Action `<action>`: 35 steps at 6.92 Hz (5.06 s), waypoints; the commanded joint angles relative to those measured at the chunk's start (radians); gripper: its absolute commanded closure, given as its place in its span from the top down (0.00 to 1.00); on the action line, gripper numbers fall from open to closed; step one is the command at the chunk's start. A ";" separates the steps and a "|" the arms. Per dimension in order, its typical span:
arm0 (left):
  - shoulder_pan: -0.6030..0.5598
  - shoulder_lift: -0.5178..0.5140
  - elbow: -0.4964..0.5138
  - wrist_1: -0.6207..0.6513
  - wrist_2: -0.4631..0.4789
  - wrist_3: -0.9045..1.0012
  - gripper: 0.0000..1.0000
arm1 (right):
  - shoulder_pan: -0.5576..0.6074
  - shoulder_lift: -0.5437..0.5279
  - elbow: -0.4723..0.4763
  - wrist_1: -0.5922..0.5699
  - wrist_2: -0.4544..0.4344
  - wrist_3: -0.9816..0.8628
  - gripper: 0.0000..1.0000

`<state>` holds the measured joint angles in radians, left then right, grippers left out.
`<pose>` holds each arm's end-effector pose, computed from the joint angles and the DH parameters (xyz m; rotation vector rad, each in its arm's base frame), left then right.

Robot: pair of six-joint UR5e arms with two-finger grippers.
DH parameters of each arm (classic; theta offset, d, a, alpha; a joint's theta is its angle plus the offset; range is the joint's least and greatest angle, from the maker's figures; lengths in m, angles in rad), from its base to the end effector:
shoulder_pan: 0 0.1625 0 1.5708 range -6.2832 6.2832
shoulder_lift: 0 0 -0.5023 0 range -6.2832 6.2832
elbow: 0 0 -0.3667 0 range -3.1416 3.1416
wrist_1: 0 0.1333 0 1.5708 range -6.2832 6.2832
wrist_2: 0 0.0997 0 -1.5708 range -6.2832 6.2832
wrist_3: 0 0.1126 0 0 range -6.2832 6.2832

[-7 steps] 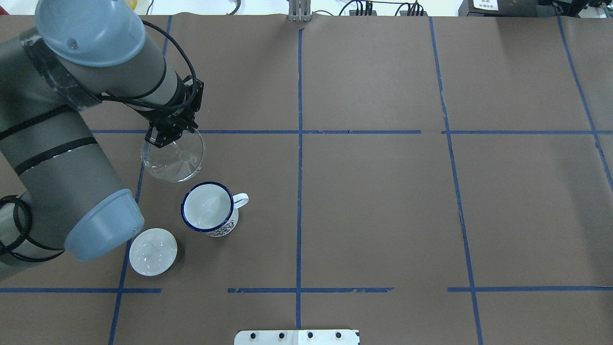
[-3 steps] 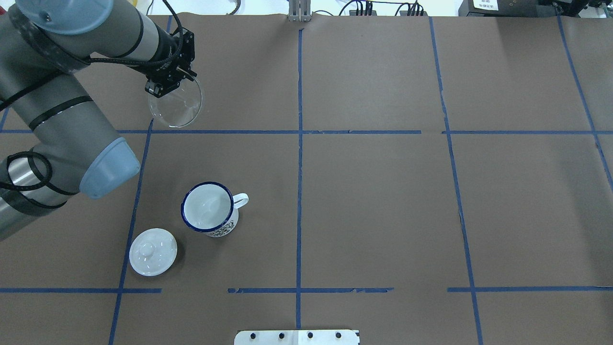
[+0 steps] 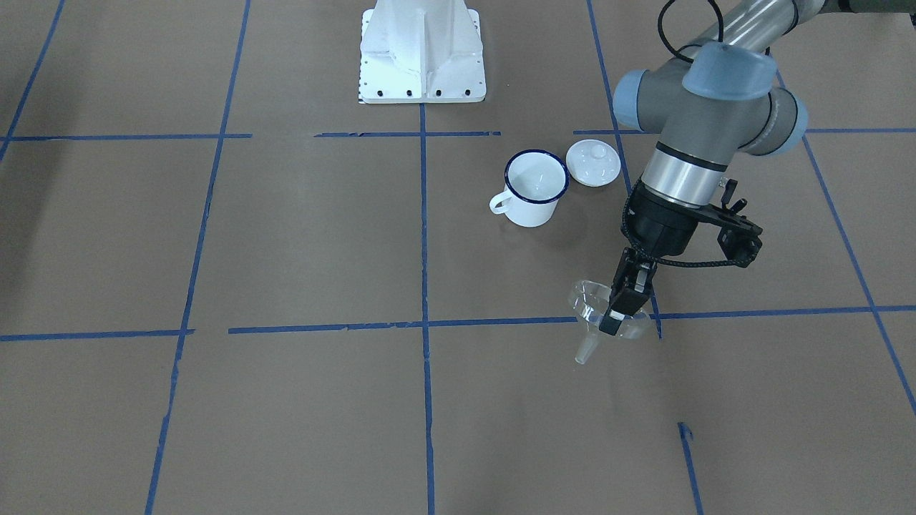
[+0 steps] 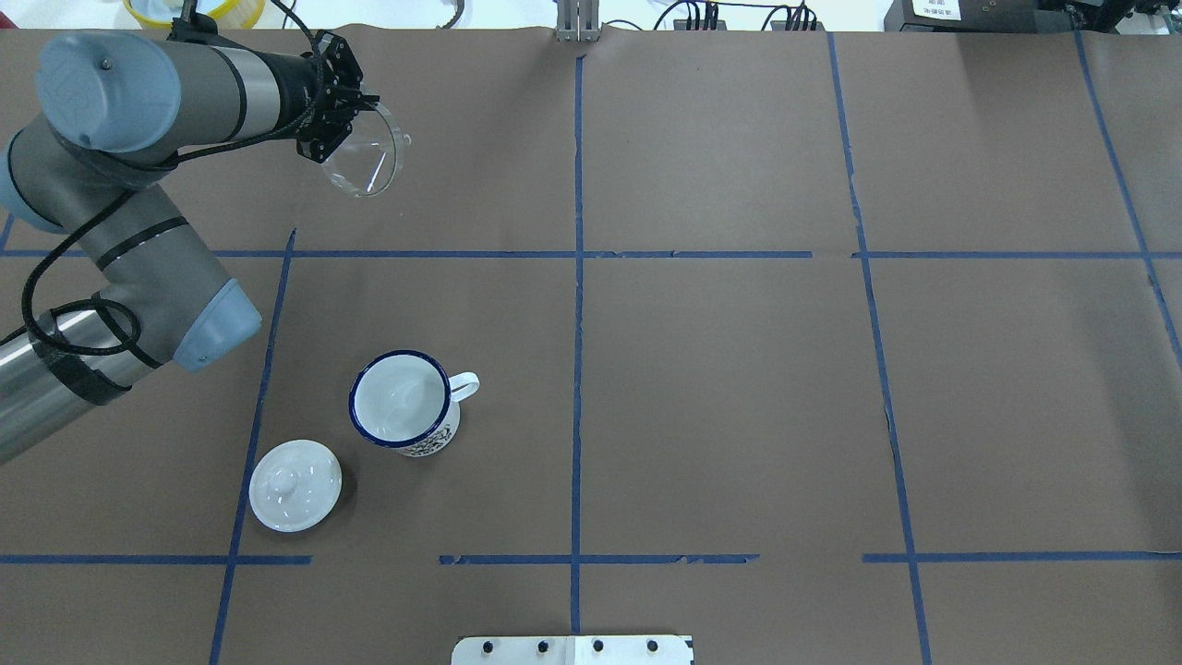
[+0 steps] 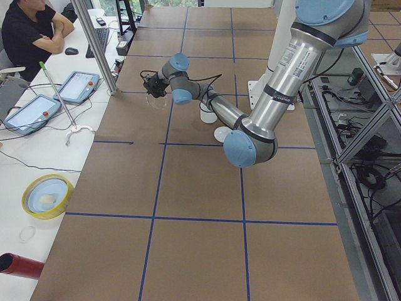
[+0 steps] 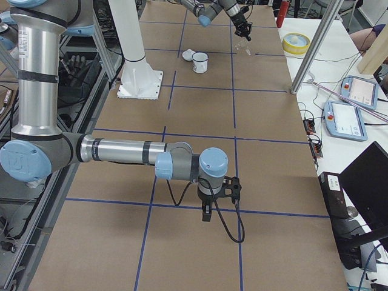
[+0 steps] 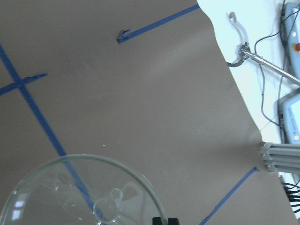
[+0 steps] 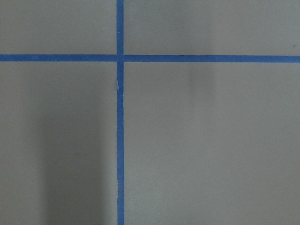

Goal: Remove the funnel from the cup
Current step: 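Lift the funnel out of the mug with the left gripper, moving it farther away, then set the funnel down on the table and open the left gripper, then move the left gripper to the white lid and grasp it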

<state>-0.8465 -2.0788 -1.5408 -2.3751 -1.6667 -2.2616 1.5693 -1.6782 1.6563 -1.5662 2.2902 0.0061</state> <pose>0.3759 -0.6098 0.3690 0.0190 1.3904 -1.2446 0.0585 -0.4111 0.7563 -0.0193 -0.7193 0.0106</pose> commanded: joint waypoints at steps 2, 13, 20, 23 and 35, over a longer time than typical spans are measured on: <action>0.073 0.011 0.178 -0.279 0.172 -0.032 0.00 | 0.000 0.000 0.000 0.000 0.000 0.000 1.00; 0.139 0.025 0.271 -0.418 0.183 -0.013 1.00 | 0.000 0.000 0.000 0.000 0.000 0.000 1.00; 0.076 0.446 -0.461 0.407 -0.215 0.473 1.00 | 0.000 0.000 0.000 0.000 0.000 0.000 1.00; 0.214 0.572 -0.546 0.404 -0.291 0.504 1.00 | 0.000 0.000 0.000 0.000 0.000 0.000 1.00; 0.405 0.480 -0.519 0.539 -0.203 0.330 0.53 | 0.000 0.000 -0.001 0.000 0.000 0.000 1.00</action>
<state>-0.4428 -1.6199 -2.0433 -1.8362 -1.8711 -1.9302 1.5693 -1.6782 1.6558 -1.5662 2.2902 0.0061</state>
